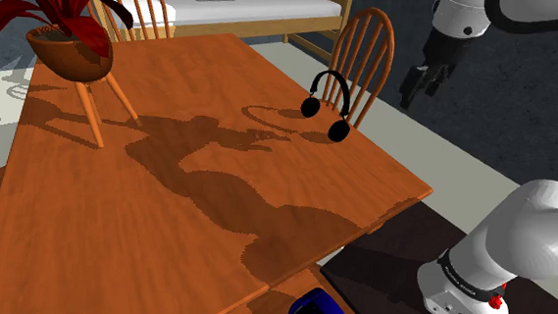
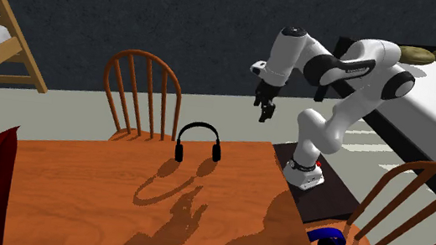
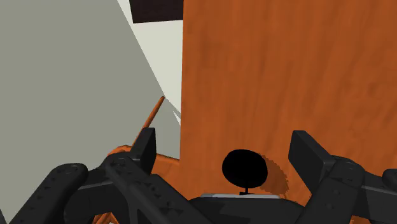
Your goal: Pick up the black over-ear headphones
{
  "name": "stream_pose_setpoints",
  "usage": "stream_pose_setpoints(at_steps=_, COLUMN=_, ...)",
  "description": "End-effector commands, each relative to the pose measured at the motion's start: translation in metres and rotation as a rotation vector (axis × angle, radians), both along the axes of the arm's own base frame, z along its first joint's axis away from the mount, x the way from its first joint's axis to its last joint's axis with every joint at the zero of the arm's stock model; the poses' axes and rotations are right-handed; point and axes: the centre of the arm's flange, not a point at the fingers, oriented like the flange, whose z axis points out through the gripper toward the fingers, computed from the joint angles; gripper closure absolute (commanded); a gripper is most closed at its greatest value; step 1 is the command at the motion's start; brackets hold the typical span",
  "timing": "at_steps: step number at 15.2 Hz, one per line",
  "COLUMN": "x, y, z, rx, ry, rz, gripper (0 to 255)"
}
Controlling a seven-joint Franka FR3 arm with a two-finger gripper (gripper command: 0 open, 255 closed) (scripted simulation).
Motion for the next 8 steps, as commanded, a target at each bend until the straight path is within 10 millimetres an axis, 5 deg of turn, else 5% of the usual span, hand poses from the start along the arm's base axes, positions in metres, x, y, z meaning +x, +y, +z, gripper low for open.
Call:
stream_pose_setpoints(at_steps=1, x=0.0, y=0.0, z=0.0, rx=0.0, ry=0.0, rz=0.0, gripper=0)
stream_pose_setpoints(at_steps=8, x=0.096, y=0.001, z=0.006, rx=0.045, ry=0.028, rz=-0.019, gripper=0)
